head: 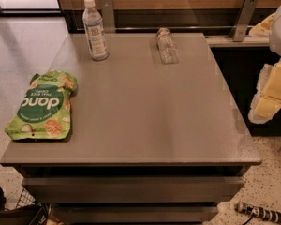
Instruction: Place water bottle upright
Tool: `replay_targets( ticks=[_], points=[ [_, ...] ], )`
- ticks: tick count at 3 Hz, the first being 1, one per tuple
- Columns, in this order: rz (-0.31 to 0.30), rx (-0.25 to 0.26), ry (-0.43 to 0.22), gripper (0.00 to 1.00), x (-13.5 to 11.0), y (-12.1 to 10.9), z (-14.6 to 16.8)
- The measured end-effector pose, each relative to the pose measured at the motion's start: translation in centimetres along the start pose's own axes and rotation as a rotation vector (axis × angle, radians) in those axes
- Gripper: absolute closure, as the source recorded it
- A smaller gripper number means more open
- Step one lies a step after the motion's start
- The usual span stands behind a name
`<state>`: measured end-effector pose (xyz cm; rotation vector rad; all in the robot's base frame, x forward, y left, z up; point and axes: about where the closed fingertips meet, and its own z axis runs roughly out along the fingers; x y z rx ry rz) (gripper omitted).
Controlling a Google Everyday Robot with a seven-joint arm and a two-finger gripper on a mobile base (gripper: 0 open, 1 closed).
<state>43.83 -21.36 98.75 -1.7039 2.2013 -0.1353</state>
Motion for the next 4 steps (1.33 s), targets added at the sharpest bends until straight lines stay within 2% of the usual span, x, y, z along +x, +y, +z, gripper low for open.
replay_targets(
  ticks=[1, 2, 3, 4],
  points=[
    [0.003, 0.007, -0.002, 0.00, 0.0, -0.3, 0.0],
    [0.118, 0.037, -0.019, 0.00, -0.4, -5.6, 2.2],
    [0.277, 0.068, -0.057, 0.00, -1.0, -11.5, 4.3],
    [0.482, 0.091, -0.080, 0.00, -2.7, -18.4, 7.0]
  ],
)
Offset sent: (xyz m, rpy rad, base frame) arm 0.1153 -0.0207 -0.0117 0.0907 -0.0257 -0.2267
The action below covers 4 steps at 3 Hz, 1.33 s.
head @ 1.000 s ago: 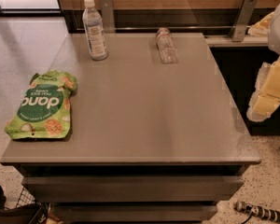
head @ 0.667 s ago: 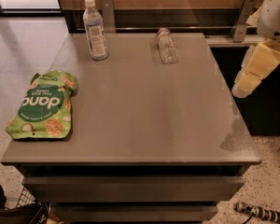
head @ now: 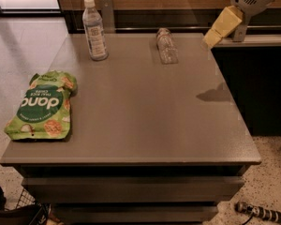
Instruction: Place water bottle upright
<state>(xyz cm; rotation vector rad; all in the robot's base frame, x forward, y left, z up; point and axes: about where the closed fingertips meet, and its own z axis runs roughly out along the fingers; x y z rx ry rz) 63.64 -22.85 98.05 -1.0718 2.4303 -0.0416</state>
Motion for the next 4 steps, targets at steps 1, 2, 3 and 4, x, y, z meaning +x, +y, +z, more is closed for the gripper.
replay_targets(
  ticks=[1, 2, 3, 4],
  points=[
    [0.185, 0.003, -0.023, 0.00, -3.4, -2.9, 3.3],
    [0.246, -0.005, -0.050, 0.00, -4.8, -3.8, 4.9],
    [0.358, 0.025, -0.175, 0.00, -6.5, -4.3, 3.5],
    [0.420, 0.107, -0.320, 0.00, -8.2, -2.2, -0.2]
  ],
)
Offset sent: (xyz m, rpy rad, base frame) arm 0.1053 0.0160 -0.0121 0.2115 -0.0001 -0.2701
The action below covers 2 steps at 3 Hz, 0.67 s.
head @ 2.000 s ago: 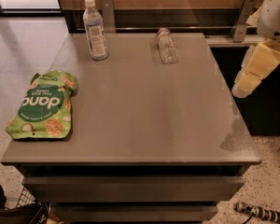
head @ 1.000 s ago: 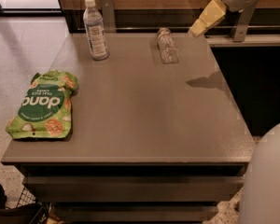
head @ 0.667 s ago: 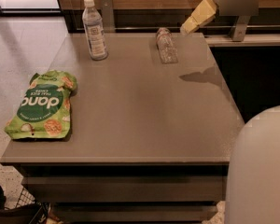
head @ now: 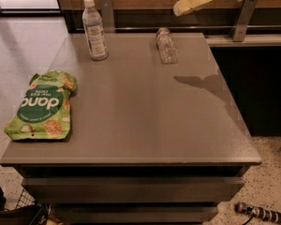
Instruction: Place water bottle upright
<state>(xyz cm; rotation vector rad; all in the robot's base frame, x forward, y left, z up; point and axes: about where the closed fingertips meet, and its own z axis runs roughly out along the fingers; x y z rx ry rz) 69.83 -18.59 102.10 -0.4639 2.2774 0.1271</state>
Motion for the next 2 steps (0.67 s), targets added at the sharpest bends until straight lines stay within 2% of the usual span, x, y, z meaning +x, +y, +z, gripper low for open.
replay_targets(
  ticks=[1, 2],
  points=[
    [-0.011, -0.017, 0.006, 0.00, 0.4, 0.8, 1.9],
    [-0.016, -0.016, 0.016, 0.00, -0.2, 1.2, 3.0]
  ],
)
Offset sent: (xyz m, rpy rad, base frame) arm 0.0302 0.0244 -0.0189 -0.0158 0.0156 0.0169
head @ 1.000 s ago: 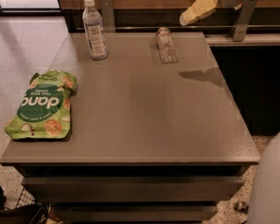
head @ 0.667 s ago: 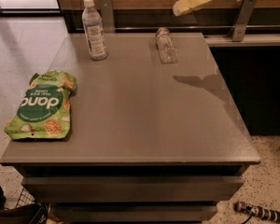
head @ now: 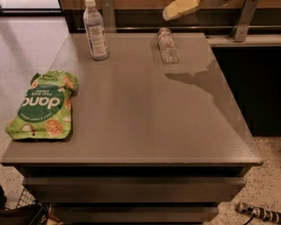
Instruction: Place water bottle upright
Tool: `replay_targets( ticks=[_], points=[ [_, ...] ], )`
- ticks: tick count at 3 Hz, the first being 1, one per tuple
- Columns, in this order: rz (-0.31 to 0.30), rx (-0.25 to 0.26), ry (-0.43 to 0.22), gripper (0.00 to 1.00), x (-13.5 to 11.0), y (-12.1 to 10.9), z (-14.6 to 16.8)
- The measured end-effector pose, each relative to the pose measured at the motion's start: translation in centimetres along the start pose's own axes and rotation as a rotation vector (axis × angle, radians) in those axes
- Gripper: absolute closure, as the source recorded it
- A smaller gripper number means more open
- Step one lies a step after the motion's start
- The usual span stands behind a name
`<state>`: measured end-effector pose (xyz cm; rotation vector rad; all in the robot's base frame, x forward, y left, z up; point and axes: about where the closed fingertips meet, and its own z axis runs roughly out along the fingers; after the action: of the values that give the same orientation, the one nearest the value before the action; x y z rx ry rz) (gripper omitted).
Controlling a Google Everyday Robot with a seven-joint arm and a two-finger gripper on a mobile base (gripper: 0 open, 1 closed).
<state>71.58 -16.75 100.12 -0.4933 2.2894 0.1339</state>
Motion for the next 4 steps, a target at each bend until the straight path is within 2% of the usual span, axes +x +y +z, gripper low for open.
replay_targets(
  ticks=[1, 2, 3, 4],
  points=[
    [-0.018, 0.000, 0.078, 0.00, -0.7, 0.4, 4.5],
    [-0.016, 0.017, 0.172, 0.00, -3.2, 0.6, 9.4],
    [-0.012, 0.032, 0.197, 0.00, -3.8, 0.6, 10.3],
    [-0.014, 0.076, 0.261, 0.00, -3.3, 0.5, 11.3]
  ],
)
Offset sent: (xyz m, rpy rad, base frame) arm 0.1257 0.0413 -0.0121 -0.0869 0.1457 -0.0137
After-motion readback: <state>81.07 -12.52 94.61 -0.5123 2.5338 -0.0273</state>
